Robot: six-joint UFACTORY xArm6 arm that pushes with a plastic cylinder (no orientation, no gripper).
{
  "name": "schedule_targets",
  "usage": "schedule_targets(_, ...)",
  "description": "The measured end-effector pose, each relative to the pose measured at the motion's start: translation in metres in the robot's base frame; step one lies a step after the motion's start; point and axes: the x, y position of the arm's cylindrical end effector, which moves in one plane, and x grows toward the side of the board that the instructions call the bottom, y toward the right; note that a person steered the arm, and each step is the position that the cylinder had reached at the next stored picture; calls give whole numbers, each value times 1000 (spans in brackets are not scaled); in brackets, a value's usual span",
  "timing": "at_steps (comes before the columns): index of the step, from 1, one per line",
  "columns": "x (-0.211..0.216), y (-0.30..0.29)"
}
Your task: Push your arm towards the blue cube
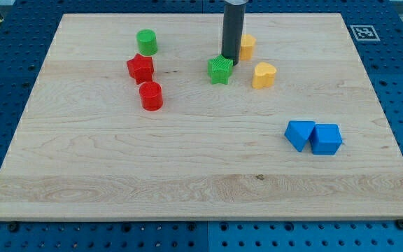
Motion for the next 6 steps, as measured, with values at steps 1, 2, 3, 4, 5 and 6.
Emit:
schedule_targets(1, 0, 21)
schedule_targets(2, 1, 53)
schedule_targets(3, 38, 82)
schedule_targets(4, 81, 102)
schedule_targets(5, 96, 130)
schedule_targets(6, 147, 170)
